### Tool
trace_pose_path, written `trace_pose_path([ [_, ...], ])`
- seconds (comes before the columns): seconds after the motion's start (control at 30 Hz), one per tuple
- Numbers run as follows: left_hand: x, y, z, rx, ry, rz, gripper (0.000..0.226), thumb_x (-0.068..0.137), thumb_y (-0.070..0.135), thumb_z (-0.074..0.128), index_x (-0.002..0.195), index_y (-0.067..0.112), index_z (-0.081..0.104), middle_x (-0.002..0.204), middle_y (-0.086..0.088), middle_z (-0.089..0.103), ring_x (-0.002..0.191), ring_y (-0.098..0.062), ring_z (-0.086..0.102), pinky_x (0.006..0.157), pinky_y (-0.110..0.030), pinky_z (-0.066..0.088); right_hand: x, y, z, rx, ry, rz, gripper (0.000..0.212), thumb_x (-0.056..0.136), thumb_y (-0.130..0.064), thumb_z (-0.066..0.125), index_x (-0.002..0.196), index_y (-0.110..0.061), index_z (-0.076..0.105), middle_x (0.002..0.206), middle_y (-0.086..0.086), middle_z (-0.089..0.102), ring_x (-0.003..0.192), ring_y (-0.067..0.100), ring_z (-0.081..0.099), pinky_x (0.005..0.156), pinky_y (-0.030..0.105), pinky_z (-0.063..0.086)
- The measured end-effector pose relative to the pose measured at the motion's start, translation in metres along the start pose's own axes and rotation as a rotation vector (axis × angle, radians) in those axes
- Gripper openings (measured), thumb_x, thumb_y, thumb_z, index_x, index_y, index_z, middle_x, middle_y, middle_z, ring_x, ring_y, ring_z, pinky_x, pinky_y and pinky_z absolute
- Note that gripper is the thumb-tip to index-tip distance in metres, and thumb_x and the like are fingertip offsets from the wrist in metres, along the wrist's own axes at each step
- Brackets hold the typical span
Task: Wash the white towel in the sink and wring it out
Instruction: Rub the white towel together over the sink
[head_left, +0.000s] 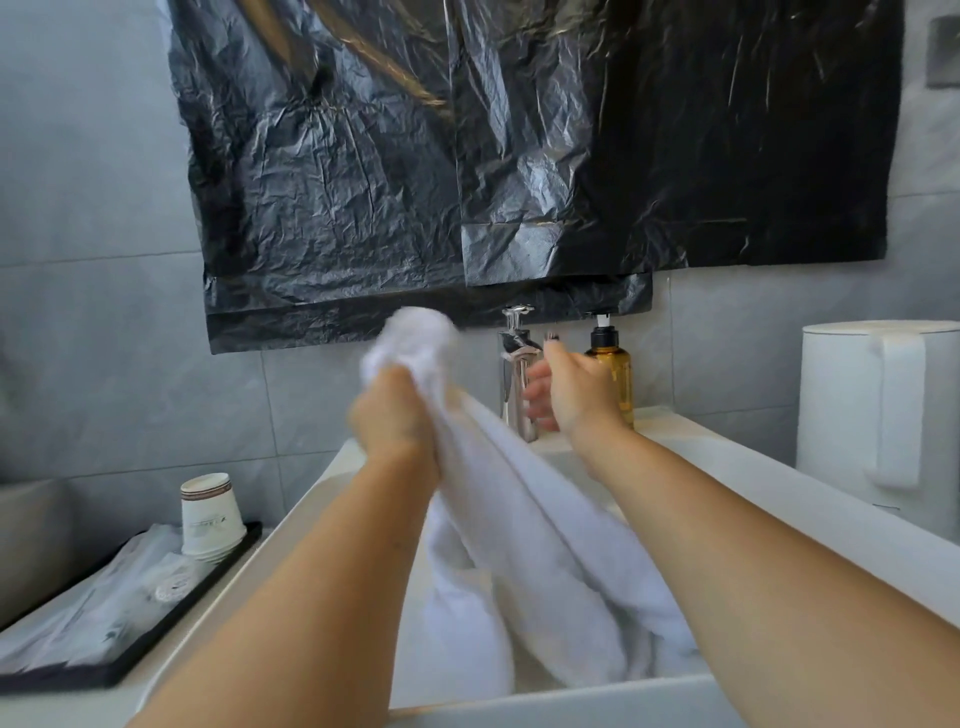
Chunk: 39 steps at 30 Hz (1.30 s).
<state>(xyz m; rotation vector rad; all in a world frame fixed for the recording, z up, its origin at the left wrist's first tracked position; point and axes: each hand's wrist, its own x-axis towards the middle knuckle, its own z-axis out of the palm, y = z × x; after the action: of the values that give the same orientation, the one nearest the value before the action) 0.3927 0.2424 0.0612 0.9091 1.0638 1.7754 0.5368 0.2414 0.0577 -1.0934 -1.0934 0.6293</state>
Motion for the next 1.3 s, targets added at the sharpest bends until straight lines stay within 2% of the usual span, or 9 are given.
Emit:
trace_pose_path([
  [0.07, 0.010, 0.021, -0.016, -0.190, 0.395, 0.139, 0.024, 0.095, 0.019, 0.050, 0.106, 0.002, 0.062, 0.114, -0.020, 0.064, 0.109, -0.033, 0.062, 0.090, -0.038, 0.049, 0.002, 0.007, -0.005, -0.329, -0.102, 0.173, 0.018, 0.096, -0.018, 0.049, 0.091, -0.006, 0.062, 0.070, 0.007, 0.062, 0.051, 0.018, 0.054, 0.046, 0.020, 0.042],
  [0.17, 0.009, 0.041, -0.028, -0.362, 0.482, 0.464, 0.039, 0.084, 0.014, 0.050, 0.120, 0.002, 0.060, 0.112, -0.006, 0.067, 0.108, -0.024, 0.064, 0.090, -0.026, 0.048, -0.004, 0.022, -0.006, -0.978, -0.493, 0.344, 0.023, 0.092, -0.024, 0.055, 0.105, -0.007, 0.064, 0.085, 0.008, 0.067, 0.068, 0.025, 0.063, 0.065, 0.028, 0.053],
  [0.27, -0.002, 0.030, -0.020, -0.021, 0.349, 0.516, 0.045, 0.075, 0.018, 0.046, 0.118, 0.016, 0.056, 0.094, 0.015, 0.063, 0.097, -0.020, 0.058, 0.102, -0.035, 0.043, -0.013, 0.031, -0.002, -1.164, -0.771, 0.520, 0.027, 0.095, -0.032, 0.058, 0.113, -0.012, 0.060, 0.100, 0.006, 0.066, 0.085, 0.025, 0.063, 0.079, 0.036, 0.053],
  [0.4, -0.006, 0.008, -0.014, 0.573, 0.081, 0.485, 0.023, 0.082, 0.019, 0.047, 0.105, 0.018, 0.044, 0.083, 0.005, 0.054, 0.092, -0.034, 0.054, 0.096, -0.047, 0.045, -0.008, 0.036, -0.002, -1.199, -0.729, 0.371, 0.020, 0.094, -0.018, 0.059, 0.110, -0.008, 0.062, 0.103, 0.004, 0.067, 0.081, 0.019, 0.066, 0.074, 0.031, 0.054],
  [0.6, -0.017, -0.034, -0.014, 1.443, -0.718, -0.061, 0.040, 0.096, 0.038, 0.052, 0.129, 0.017, 0.052, 0.134, -0.010, 0.057, 0.123, -0.032, 0.054, 0.099, -0.036, 0.042, -0.013, 0.036, 0.000, -1.280, -0.812, 0.330, 0.030, 0.094, -0.010, 0.054, 0.122, -0.008, 0.063, 0.121, 0.001, 0.068, 0.108, 0.014, 0.067, 0.094, 0.032, 0.053],
  [0.77, -0.015, -0.047, -0.013, 1.588, -0.873, -0.269, 0.049, 0.082, 0.033, 0.075, 0.123, 0.010, 0.062, 0.124, -0.007, 0.066, 0.118, -0.027, 0.061, 0.095, -0.038, 0.053, -0.013, 0.037, 0.000, -1.281, -0.788, 0.300, 0.026, 0.094, -0.010, 0.054, 0.119, -0.003, 0.060, 0.120, 0.005, 0.069, 0.105, 0.014, 0.069, 0.096, 0.035, 0.054],
  [0.97, -0.009, -0.037, -0.012, 1.417, -0.261, 0.376, 0.038, 0.082, 0.039, 0.065, 0.107, 0.019, 0.046, 0.104, -0.005, 0.062, 0.099, -0.029, 0.060, 0.074, -0.030, 0.040, -0.015, 0.034, 0.002, -1.264, -0.799, 0.339, 0.032, 0.096, -0.011, 0.053, 0.127, -0.003, 0.058, 0.125, 0.006, 0.066, 0.112, 0.016, 0.066, 0.100, 0.035, 0.050],
  [1.07, 0.004, -0.027, -0.015, 1.061, 0.037, 0.458, 0.032, 0.082, 0.031, 0.061, 0.101, 0.017, 0.039, 0.080, 0.001, 0.050, 0.082, -0.031, 0.050, 0.071, -0.034, 0.037, -0.018, 0.032, 0.003, -1.288, -0.857, 0.364, 0.038, 0.098, -0.017, 0.054, 0.133, -0.003, 0.052, 0.137, 0.008, 0.058, 0.123, 0.020, 0.058, 0.106, 0.038, 0.045],
  [1.3, 0.008, -0.026, -0.018, 0.932, 0.043, 0.407, 0.043, 0.078, 0.035, 0.068, 0.106, 0.015, 0.043, 0.086, 0.001, 0.053, 0.082, -0.028, 0.049, 0.072, -0.034, 0.038, -0.016, 0.043, 0.021, -1.398, -1.003, 0.452, 0.042, 0.102, -0.016, 0.046, 0.141, 0.003, 0.044, 0.146, 0.013, 0.048, 0.133, 0.026, 0.048, 0.106, 0.034, 0.039],
])
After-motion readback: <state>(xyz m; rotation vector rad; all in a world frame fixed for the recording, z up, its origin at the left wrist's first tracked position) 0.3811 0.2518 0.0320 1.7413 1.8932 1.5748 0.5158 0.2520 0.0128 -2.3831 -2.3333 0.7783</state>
